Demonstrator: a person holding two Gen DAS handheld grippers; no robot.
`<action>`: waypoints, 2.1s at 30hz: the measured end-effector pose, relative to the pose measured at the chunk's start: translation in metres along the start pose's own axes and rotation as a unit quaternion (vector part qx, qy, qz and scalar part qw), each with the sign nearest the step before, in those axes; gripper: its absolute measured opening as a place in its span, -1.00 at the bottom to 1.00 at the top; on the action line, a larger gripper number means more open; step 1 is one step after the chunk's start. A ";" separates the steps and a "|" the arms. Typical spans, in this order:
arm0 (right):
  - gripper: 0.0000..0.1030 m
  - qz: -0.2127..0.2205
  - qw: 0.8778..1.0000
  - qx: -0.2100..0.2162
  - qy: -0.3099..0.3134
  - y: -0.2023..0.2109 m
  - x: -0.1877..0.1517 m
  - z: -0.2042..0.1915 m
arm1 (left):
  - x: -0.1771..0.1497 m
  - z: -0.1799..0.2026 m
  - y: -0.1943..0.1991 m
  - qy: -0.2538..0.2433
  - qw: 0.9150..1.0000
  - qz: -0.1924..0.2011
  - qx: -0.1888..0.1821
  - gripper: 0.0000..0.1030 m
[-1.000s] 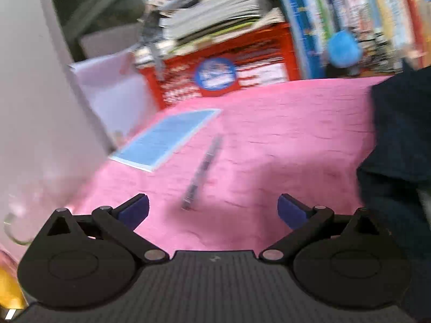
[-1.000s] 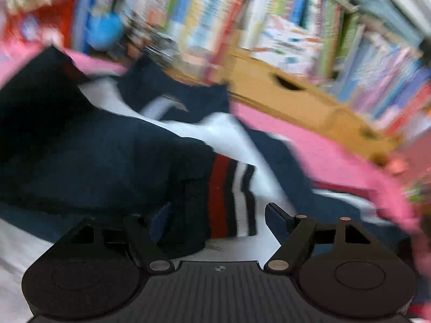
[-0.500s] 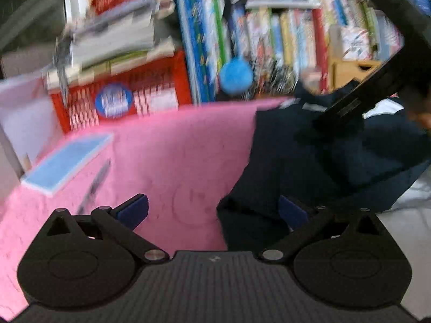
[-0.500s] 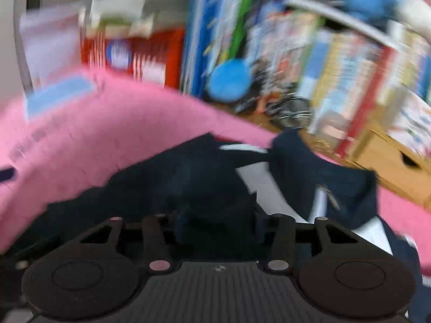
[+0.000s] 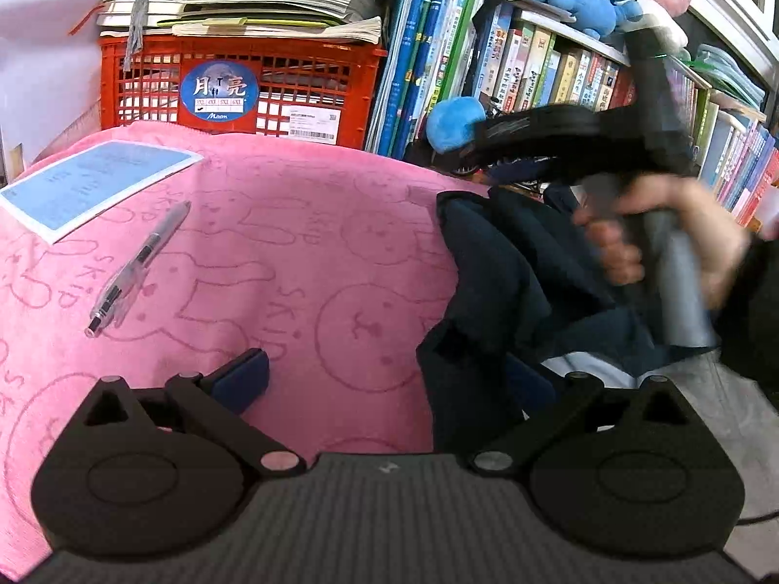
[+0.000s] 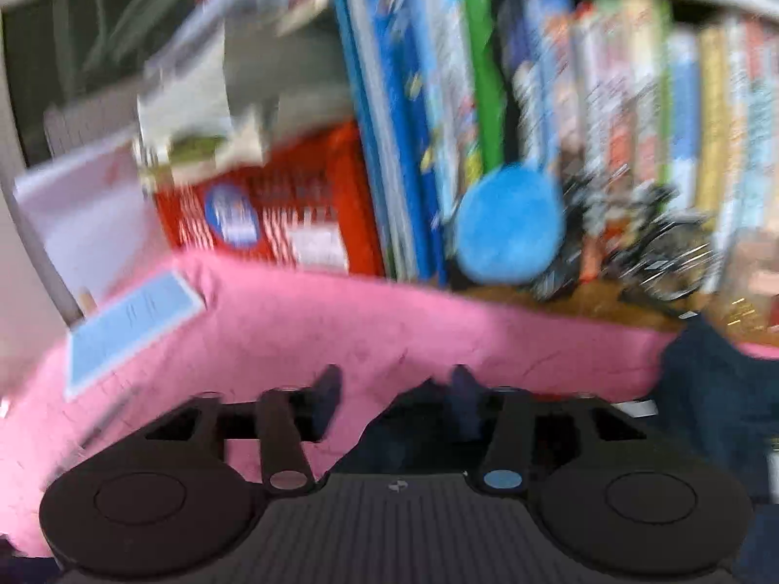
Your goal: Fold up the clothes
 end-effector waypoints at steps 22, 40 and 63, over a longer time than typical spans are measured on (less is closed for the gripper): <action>0.82 -0.028 0.978 -0.206 -0.001 0.175 -0.136 0.080 | 0.025 0.037 -0.019 -0.154 0.975 0.013 0.161 0.99; 0.95 0.033 0.980 -0.149 -0.127 0.198 -0.150 0.113 | 0.099 0.074 -0.027 -0.186 0.968 0.060 0.160 0.99; 0.95 0.149 0.954 -0.080 -0.249 0.229 -0.166 0.142 | 0.122 0.051 -0.095 -0.095 0.983 -0.017 0.155 -0.78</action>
Point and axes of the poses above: each gripper's, at about its wrist camera, not at the fingertips, and y roughly against the way its jaws point, z to its right, x to its top, the point moved 2 cm from there along -y, roughly the way its jaws point, and after that the axes turned 12 degrees about x, right-handed, at the moved point
